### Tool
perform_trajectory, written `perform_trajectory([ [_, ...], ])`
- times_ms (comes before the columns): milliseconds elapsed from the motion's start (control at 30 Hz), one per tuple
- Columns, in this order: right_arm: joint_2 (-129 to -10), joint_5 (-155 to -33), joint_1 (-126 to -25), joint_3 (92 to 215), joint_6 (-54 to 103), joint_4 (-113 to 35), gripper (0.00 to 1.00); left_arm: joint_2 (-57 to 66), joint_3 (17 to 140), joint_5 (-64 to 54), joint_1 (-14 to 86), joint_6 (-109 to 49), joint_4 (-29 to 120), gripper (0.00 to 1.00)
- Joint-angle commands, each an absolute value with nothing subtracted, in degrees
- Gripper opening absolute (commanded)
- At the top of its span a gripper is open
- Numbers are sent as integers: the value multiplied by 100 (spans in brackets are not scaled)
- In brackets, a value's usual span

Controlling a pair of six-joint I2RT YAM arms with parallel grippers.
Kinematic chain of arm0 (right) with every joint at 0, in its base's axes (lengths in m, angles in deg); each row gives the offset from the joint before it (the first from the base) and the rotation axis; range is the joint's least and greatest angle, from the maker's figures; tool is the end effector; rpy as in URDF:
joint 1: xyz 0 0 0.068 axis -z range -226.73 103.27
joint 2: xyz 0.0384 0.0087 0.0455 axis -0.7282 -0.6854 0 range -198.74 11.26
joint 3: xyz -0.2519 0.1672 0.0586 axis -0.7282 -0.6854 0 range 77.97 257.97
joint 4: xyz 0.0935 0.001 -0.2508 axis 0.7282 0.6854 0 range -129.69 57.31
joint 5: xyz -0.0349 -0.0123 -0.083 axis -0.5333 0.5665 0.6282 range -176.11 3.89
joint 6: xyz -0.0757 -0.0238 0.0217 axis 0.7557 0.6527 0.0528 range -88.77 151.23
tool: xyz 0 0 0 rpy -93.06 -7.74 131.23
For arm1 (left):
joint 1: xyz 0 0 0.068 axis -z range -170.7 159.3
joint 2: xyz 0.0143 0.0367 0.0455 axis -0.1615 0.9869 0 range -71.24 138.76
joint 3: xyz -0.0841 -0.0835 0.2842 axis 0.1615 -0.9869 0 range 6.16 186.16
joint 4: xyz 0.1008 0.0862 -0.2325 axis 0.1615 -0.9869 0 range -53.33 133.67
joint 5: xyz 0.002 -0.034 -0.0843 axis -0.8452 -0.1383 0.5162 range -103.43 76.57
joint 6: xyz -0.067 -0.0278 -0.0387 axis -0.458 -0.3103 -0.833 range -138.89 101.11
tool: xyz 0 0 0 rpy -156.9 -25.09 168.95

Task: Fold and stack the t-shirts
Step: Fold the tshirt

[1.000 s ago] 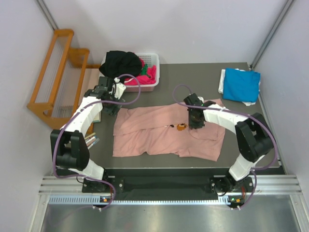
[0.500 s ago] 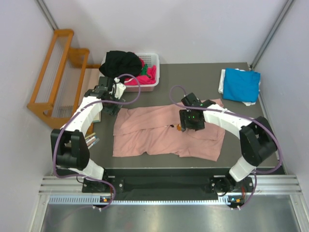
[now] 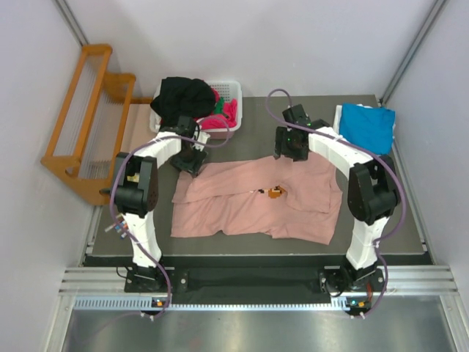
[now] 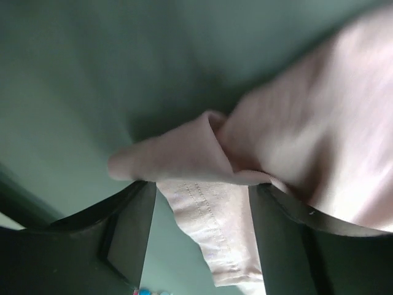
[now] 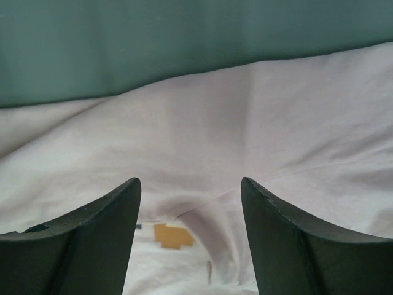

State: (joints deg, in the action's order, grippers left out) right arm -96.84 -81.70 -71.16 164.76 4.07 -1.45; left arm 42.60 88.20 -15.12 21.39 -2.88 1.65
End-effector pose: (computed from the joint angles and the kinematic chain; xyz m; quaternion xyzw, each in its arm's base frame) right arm 0.4057 0.1782 0.2379 0.0331 0.9637 0.0808 0.2524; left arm 0.4183 -0.0875 0.1666 0.2383 0.9608 0.0194 0.1401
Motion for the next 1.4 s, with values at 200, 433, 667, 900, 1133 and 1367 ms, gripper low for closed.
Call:
perform_trajectory([
  [200,-9896,-8294,-6836,16104,390,-462,66,4635,9283,-1193,2064,-693,500,65],
  [433,-9887,-8496,-6511,15717,425,-690,65,4495,8739,-1747,1520,-632,658,63],
  [667,-9940,-8593,-6335,15777,364,-813,65,3872,8026,-2054,605,-246,693,61],
  [900,-9861,-8813,-6299,15839,319,-866,65,3502,8270,-1784,367,-306,316,61],
  [1133,-9948,-8804,-6247,15699,311,-971,65,3133,8843,-1642,902,-456,-229,63],
  [1367,-10272,-8971,-6220,15742,197,-1148,65,2474,9115,-1537,1571,-474,-590,66],
])
